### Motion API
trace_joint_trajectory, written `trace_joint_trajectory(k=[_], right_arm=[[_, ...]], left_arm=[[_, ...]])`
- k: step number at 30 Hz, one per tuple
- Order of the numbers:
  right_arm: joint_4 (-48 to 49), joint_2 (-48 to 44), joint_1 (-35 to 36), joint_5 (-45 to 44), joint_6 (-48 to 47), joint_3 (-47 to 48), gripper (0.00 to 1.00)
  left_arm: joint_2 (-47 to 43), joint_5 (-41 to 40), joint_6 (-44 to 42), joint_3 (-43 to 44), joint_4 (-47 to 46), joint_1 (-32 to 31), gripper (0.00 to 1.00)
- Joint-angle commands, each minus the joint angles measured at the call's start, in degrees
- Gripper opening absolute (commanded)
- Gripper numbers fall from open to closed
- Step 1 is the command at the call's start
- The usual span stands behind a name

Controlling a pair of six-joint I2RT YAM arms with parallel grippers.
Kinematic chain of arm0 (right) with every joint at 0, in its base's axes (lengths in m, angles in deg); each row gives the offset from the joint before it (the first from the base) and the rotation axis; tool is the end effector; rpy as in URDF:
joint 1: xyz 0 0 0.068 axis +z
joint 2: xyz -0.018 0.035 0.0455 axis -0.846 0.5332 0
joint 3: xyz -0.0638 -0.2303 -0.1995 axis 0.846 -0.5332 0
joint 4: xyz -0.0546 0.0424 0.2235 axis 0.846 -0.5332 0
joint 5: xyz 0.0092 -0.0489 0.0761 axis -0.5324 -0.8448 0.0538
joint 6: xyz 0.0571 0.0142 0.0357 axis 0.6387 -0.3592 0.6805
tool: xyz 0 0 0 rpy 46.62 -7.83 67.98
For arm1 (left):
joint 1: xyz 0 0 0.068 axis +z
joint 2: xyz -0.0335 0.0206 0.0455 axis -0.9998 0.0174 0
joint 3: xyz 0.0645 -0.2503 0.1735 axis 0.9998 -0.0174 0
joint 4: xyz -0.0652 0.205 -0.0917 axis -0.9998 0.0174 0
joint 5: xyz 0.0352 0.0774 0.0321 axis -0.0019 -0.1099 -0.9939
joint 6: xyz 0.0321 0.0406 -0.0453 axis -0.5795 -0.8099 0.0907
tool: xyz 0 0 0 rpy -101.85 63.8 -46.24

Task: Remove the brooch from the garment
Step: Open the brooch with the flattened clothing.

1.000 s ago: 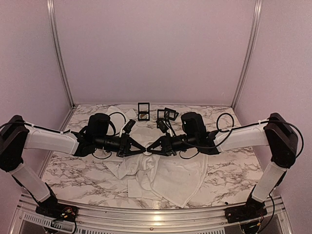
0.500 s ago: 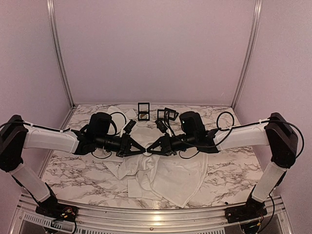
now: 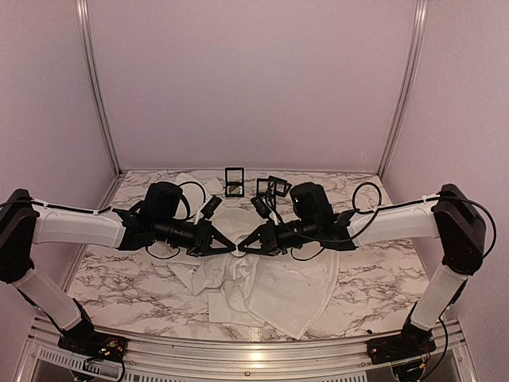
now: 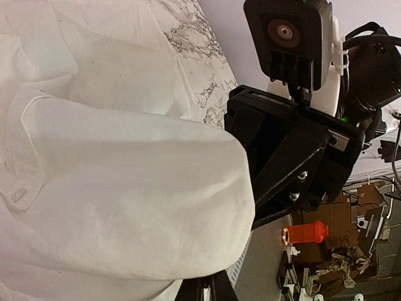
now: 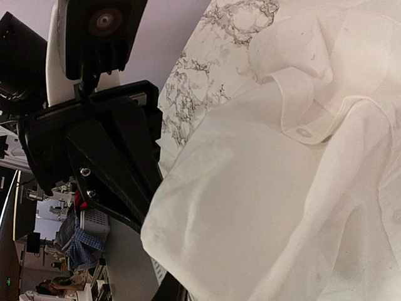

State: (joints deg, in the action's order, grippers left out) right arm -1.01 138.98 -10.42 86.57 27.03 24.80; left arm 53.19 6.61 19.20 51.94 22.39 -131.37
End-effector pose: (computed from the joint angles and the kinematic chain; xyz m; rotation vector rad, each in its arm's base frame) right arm 0.2218 0.2932 0.2611 -0.6108 2.3084 1.5773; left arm 0.2058 -0.2372 0.2629 0.5257 2.3295 -1.5505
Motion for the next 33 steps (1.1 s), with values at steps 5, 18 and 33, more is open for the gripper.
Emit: trace_joint_trajectory(k=[5,18,33], right_arm=[[-1.4,-2.8,0.0,-1.9,-2.5,2.3,0.18],[-3.6,-3.3,0.4,-2.3,-5.3,3.6,0.25],[-0.8,0.0,1.6,-0.6,-4.3,4.1,0.27]], left_arm=[[-0.9,-0.8,-3.2,2.5,7.1,-0.4,0.0],[-0.6,1.0,-3.8,2.9,6.9,-0.3,0.0],[0.1,3.5,1.2,1.0,-0.7,-0.3,0.0]])
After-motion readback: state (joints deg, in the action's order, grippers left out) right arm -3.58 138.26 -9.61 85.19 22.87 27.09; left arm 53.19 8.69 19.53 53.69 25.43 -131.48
